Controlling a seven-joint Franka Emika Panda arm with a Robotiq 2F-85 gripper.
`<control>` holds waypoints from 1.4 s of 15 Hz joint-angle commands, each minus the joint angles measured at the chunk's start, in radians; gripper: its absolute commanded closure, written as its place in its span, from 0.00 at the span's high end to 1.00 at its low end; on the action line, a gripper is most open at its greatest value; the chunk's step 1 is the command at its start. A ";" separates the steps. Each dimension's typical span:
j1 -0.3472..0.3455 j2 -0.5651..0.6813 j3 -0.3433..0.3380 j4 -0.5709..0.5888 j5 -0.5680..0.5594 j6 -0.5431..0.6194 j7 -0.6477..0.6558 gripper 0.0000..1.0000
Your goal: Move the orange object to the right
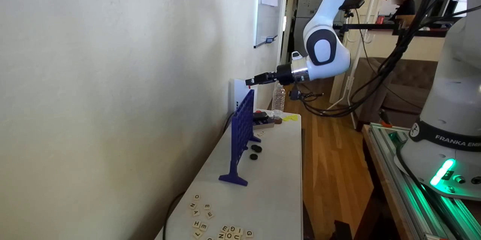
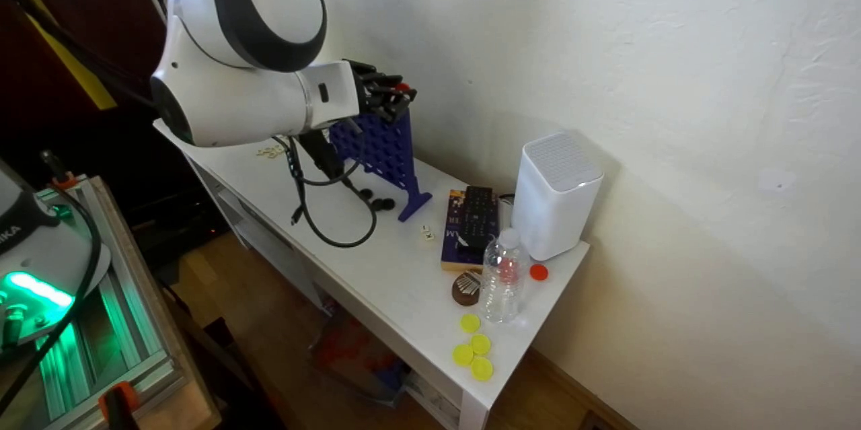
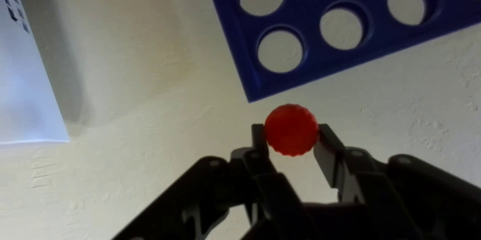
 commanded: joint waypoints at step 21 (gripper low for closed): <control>0.042 -0.002 -0.005 0.012 -0.002 0.099 0.067 0.14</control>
